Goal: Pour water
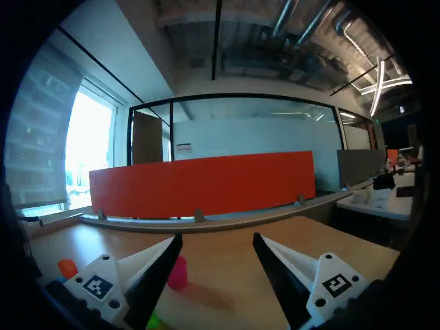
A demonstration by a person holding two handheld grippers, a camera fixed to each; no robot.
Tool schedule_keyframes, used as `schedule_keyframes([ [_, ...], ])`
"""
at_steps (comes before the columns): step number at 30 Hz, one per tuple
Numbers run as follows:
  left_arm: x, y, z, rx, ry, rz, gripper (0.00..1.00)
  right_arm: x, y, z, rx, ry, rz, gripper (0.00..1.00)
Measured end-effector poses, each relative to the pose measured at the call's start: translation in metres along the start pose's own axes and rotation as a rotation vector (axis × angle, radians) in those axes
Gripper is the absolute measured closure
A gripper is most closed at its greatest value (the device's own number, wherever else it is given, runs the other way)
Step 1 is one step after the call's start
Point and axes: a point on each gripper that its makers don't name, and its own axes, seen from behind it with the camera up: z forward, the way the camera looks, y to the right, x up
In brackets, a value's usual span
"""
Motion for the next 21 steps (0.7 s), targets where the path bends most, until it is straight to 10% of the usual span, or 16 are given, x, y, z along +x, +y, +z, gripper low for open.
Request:
schedule_keyframes([
  [21, 0.004, 0.005, 0.002, 0.072, 0.065, 0.005, 0.1, 0.003, 0.008, -0.004, -0.032, -0.031, -0.063, 0.01],
])
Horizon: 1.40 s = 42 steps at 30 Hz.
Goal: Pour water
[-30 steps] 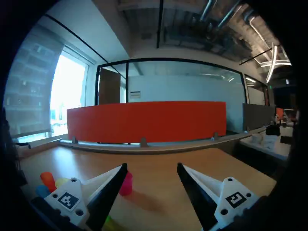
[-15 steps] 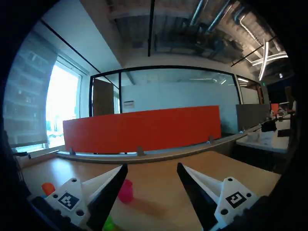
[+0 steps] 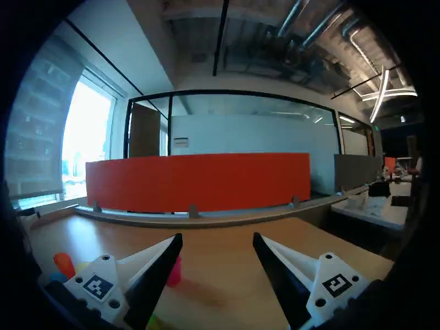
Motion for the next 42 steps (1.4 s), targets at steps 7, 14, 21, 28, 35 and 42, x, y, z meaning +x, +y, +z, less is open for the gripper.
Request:
schedule_keyframes([
  [7, -0.012, -0.006, -0.001, 0.007, 0.001, -0.001, 0.1, 0.01, -0.002, -0.001, -0.005, 0.002, -0.02, 0.01],
  [14, -0.03, -0.014, -0.004, 0.014, -0.022, 0.006, 0.1, 0.008, -0.004, -0.001, -0.009, -0.005, -0.03, 0.01],
  [21, -0.038, -0.013, -0.003, 0.006, -0.025, 0.006, 0.1, 0.007, -0.008, -0.001, -0.006, -0.012, -0.031, 0.01],
  [28, -0.047, -0.013, -0.001, 0.007, -0.032, 0.013, 0.1, 0.01, -0.007, -0.002, -0.007, -0.01, -0.032, 0.01],
  [35, -0.049, -0.015, 0.001, 0.009, -0.041, 0.01, 0.1, 0.009, -0.006, -0.003, -0.008, -0.011, -0.027, 0.0],
  [42, -0.057, -0.015, 0.003, 0.011, -0.063, 0.01, 0.1, 0.009, -0.004, -0.006, -0.009, -0.01, -0.022, 0.01],
])
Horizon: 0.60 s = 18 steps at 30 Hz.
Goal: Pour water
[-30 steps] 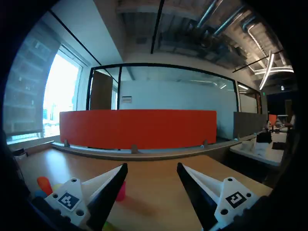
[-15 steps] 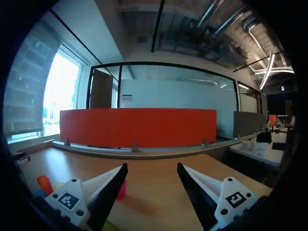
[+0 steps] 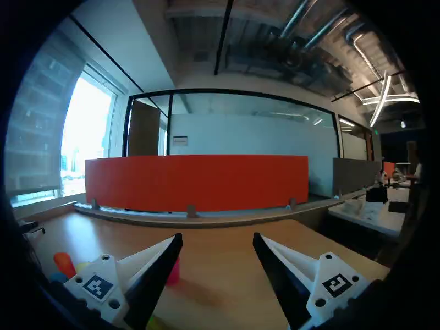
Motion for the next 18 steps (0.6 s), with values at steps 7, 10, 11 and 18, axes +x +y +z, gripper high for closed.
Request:
schedule_keyframes([
  [7, -0.0048, 0.0013, 0.0023, -0.004, -0.017, 0.002, 0.1, 0.0021, 0.0019, -0.0028, 0.002, 0.003, -0.003, 0.0],
  [10, -0.0048, 0.0011, 0.0028, -0.003, -0.018, 0.002, 0.1, 0.0014, 0.0024, -0.0044, 0.005, 0.004, -0.003, 0.01],
  [11, -0.0048, 0.001, 0.003, -0.003, -0.019, 0.002, 0.1, 0.0007, 0.0027, -0.0048, 0.006, 0.004, -0.003, 0.01],
  [18, -0.005, 0.0007, 0.003, -0.003, -0.02, 0.003, 0.1, 0.0023, 0.009, -0.004, 0.009, 0.012, -0.033, 0.01],
])
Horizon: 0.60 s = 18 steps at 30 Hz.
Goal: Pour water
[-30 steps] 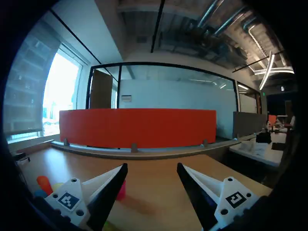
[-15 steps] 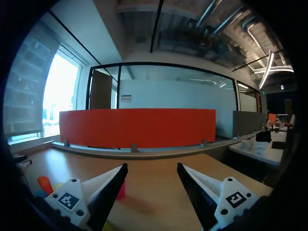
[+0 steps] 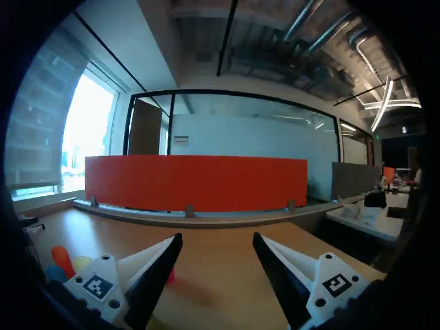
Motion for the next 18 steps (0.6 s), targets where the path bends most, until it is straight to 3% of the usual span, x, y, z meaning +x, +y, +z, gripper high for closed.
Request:
schedule_keyframes([
  [9, 0.0, 0.0, 0.0, 0.0, 0.0, 0.0, 0.1, -0.001, 0.001, 0.001, 0.041, 0.041, -0.009, 0.01],
  [18, 0.0, 0.0, 0.0, 0.0, 0.0, 0.001, 0.09, -0.013, -0.013, 0.003, 0.107, 0.083, 0.016, 0.01],
])
